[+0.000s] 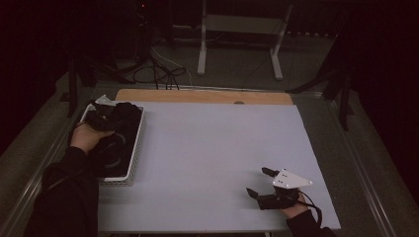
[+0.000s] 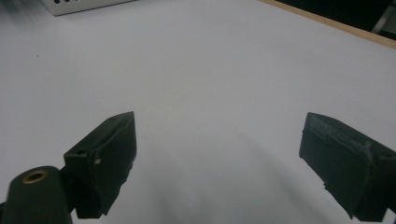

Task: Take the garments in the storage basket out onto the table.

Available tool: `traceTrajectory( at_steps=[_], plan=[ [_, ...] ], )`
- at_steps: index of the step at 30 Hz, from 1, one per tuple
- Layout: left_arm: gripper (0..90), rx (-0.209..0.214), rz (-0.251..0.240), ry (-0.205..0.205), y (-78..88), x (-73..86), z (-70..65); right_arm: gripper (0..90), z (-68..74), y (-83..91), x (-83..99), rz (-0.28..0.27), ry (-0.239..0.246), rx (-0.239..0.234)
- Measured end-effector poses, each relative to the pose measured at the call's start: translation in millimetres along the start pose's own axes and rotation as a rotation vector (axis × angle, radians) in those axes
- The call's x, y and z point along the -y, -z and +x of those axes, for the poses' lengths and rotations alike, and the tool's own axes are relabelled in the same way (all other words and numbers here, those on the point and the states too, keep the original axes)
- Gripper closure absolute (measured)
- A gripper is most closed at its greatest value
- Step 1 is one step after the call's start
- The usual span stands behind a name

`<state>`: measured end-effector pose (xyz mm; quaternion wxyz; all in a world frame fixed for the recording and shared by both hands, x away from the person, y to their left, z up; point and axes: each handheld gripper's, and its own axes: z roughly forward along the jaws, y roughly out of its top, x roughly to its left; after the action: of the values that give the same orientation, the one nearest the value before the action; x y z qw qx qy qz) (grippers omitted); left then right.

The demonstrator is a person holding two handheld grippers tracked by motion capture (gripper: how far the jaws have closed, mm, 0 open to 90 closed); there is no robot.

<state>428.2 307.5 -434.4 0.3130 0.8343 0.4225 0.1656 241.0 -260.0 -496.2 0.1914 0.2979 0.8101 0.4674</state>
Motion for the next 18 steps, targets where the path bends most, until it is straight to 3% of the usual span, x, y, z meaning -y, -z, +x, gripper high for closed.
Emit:
traceTrajectory(
  at_steps=[8,12,14,18],
  plan=[
    [65.9,0.022,-0.128,0.033,36.3,6.2,3.8,10.9,0.0,0.2,-0.3,-0.003,-0.001,0.002],
    [65.7,-0.001,-0.184,-0.011,52.6,7.6,1.8,10.9,-0.3,1.0,-0.5,-0.010,0.003,0.007],
    [65.7,0.009,-0.208,0.001,58.5,8.5,1.8,10.9,-0.2,1.8,-0.8,-0.022,0.000,0.011],
    [65.7,0.019,-0.240,-0.016,71.0,9.1,-0.6,10.9,-1.4,2.7,-1.2,-0.033,-0.004,0.014]
  ],
)
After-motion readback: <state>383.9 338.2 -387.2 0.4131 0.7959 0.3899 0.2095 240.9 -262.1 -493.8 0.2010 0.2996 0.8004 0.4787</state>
